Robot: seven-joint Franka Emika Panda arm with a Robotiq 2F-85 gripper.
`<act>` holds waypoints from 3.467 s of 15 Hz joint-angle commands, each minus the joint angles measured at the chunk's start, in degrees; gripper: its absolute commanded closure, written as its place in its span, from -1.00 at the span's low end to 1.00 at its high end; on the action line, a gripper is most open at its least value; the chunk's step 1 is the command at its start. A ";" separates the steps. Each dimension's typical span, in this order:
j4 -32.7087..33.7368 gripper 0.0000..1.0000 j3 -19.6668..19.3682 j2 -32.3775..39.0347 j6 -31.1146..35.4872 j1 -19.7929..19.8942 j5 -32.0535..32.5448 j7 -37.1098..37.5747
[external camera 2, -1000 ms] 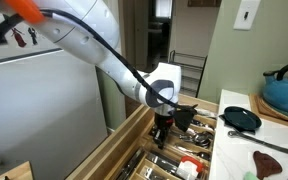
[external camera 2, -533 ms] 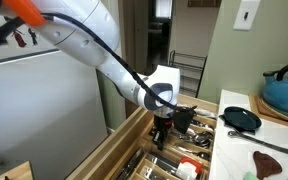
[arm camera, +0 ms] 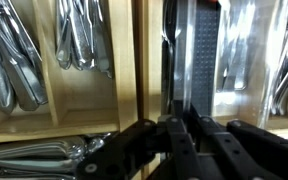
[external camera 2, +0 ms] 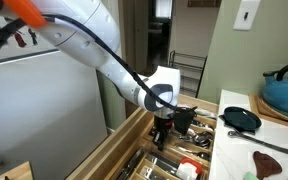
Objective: Take the sponges out of the tray then put the tray in the drawer
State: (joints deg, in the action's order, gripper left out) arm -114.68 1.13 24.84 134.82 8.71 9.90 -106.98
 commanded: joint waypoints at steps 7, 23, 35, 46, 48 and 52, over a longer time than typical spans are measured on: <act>-0.97 0.78 0.54 0.81 3.18 0.79 -1.24 -2.20; -0.79 -1.00 2.17 -6.91 -6.70 -0.70 -10.39 2.81; 1.63 -1.00 5.68 -10.24 -12.04 -11.45 -3.38 16.57; 4.13 -1.00 7.66 -3.88 -10.56 -12.63 -2.37 12.53; 4.46 -1.00 7.18 -2.53 -9.17 -12.91 -0.75 13.64; 5.81 -1.00 5.74 -0.76 -9.57 -13.11 3.00 16.58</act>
State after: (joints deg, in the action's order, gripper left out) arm -110.32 8.54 22.35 124.80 -3.90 9.18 -92.59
